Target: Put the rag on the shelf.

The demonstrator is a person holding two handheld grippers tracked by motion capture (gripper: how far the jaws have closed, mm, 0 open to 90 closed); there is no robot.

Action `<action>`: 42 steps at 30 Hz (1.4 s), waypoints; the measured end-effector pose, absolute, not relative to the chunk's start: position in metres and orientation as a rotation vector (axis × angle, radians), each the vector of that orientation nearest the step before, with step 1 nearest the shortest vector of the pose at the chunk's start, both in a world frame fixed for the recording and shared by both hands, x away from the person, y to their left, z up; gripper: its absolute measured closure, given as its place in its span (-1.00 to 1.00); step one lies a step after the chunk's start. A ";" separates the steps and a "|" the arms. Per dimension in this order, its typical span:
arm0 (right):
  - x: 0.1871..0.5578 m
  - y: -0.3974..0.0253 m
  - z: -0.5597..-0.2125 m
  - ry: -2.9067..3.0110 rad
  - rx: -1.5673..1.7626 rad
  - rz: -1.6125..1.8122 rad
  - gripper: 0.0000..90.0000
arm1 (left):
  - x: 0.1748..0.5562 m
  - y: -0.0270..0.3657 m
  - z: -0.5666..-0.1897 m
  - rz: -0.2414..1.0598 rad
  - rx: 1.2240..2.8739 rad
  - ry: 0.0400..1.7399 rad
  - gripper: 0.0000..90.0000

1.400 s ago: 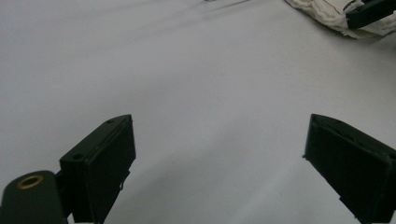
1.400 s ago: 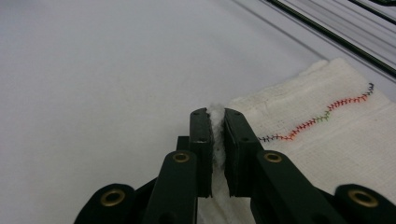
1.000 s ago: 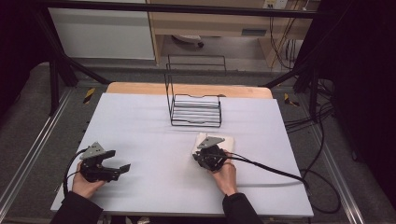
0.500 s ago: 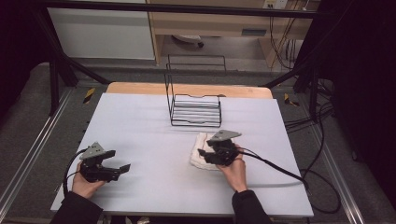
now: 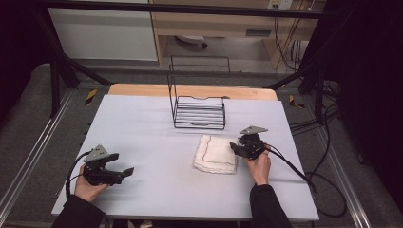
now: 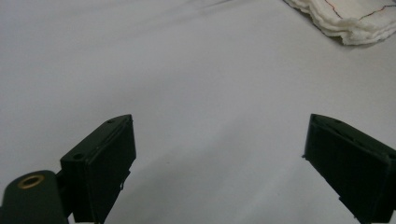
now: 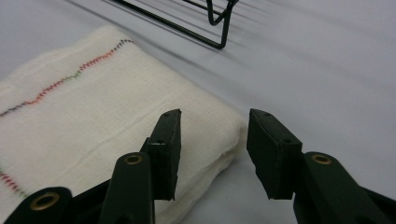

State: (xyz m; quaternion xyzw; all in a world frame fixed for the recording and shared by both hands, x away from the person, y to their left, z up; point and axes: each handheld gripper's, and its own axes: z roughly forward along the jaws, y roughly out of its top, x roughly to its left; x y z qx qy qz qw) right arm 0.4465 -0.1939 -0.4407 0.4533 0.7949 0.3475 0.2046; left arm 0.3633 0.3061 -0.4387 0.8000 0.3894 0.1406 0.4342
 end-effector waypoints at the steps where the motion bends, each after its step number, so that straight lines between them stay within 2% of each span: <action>1: 0.448 -0.194 -0.442 2.228 1.269 0.968 0.44 | 0.363 0.306 -0.439 0.350 1.992 0.970 -0.81; 2: 0.448 -0.194 -0.442 2.228 1.269 0.968 0.44 | 0.363 0.306 -0.439 0.351 1.987 0.971 -0.81; 3: 0.450 -0.194 -0.443 2.230 1.261 0.958 0.55 | 0.363 0.306 -0.439 0.351 1.986 0.971 -0.81; 4: 0.450 -0.193 -0.444 2.220 1.261 0.947 0.84 | 0.363 0.306 -0.439 0.351 1.985 0.972 -0.81; 5: 0.451 -0.193 -0.443 2.214 1.262 0.944 0.88 | 0.363 0.306 -0.439 0.351 1.984 0.972 -0.81; 15: 0.457 -0.193 -0.441 2.175 1.277 0.925 0.93 | 0.364 0.307 -0.439 0.350 1.993 0.969 -0.81; 16: 0.459 -0.193 -0.443 2.199 1.283 0.917 0.91 | 0.364 0.307 -0.439 0.349 1.991 0.969 -0.81; 18: 0.461 -0.197 -0.442 2.188 1.300 0.961 0.36 | 0.364 0.307 -0.439 0.346 1.992 0.967 -0.80; 19: 0.461 -0.197 -0.442 2.188 1.300 0.961 0.36 | 0.364 0.307 -0.439 0.346 1.992 0.967 -0.80; 21: 0.463 -0.203 -0.441 2.171 1.314 1.002 0.10 | 0.364 0.306 -0.439 0.344 1.996 0.968 -0.80; 22: 0.465 -0.204 -0.442 2.190 1.326 1.010 0.03 | 0.364 0.305 -0.439 0.342 1.996 0.965 -0.80; 24: 0.467 -0.203 -0.444 2.215 1.327 1.006 0.00 | 0.364 0.305 -0.439 0.342 1.996 0.965 -0.80; 26: 0.469 -0.204 -0.449 2.237 1.329 1.022 0.02 | 0.364 0.305 -0.439 0.343 1.997 0.968 -0.80; 34: 0.469 -0.206 -0.453 2.254 1.415 1.121 0.42 | 0.364 0.304 -0.440 0.339 2.002 0.967 -0.80; 35: 0.469 -0.206 -0.453 2.254 1.415 1.121 0.42 | 0.364 0.303 -0.440 0.339 2.002 0.966 -0.80; 36: 0.469 -0.206 -0.452 2.258 1.414 1.120 0.49 | 0.364 0.303 -0.440 0.340 2.002 0.966 -0.80; 37: 0.467 -0.205 -0.451 2.261 1.418 1.129 0.71 | 0.364 0.304 -0.440 0.340 2.002 0.966 -0.80; 42: 0.463 -0.203 -0.450 2.243 1.379 1.136 0.80 | 0.365 0.304 -0.440 0.336 1.998 0.973 -0.80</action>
